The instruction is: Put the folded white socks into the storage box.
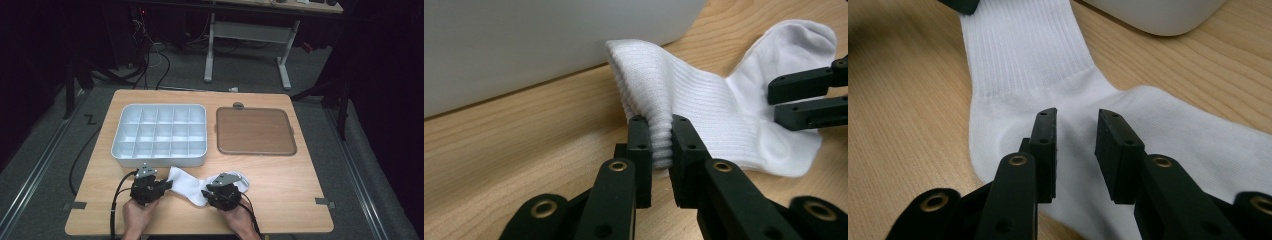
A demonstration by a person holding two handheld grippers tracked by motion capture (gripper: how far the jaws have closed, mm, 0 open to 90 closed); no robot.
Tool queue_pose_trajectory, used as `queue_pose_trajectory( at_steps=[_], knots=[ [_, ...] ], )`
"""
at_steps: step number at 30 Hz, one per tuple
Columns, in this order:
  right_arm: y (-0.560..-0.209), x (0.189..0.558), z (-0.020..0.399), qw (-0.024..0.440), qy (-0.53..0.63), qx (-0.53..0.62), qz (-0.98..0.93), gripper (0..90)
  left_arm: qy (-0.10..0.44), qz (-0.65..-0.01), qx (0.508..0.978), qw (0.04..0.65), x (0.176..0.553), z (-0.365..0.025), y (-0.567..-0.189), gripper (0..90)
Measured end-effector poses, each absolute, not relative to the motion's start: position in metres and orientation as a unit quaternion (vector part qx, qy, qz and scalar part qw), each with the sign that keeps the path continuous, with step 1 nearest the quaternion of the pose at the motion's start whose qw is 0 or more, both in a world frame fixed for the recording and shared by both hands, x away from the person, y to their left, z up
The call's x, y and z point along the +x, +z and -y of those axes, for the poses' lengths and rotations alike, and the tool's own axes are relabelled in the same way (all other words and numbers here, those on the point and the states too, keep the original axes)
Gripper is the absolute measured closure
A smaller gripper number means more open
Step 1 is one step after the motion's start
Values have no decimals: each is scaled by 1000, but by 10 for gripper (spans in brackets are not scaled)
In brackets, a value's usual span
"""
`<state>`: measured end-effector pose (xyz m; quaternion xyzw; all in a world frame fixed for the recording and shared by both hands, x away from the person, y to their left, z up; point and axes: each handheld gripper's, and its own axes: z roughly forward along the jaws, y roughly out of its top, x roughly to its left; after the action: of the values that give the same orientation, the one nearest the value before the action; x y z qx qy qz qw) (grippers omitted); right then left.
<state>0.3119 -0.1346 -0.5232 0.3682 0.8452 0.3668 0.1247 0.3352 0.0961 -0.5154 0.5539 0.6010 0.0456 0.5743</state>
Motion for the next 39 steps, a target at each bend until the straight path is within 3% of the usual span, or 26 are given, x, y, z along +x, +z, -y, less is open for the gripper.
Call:
queue_pose_trajectory(
  at_steps=[39],
  knots=[
    [-527,320,109,135,354,340,-861,680,15,-573,560,598,340,-109,-474,816]
  ],
)
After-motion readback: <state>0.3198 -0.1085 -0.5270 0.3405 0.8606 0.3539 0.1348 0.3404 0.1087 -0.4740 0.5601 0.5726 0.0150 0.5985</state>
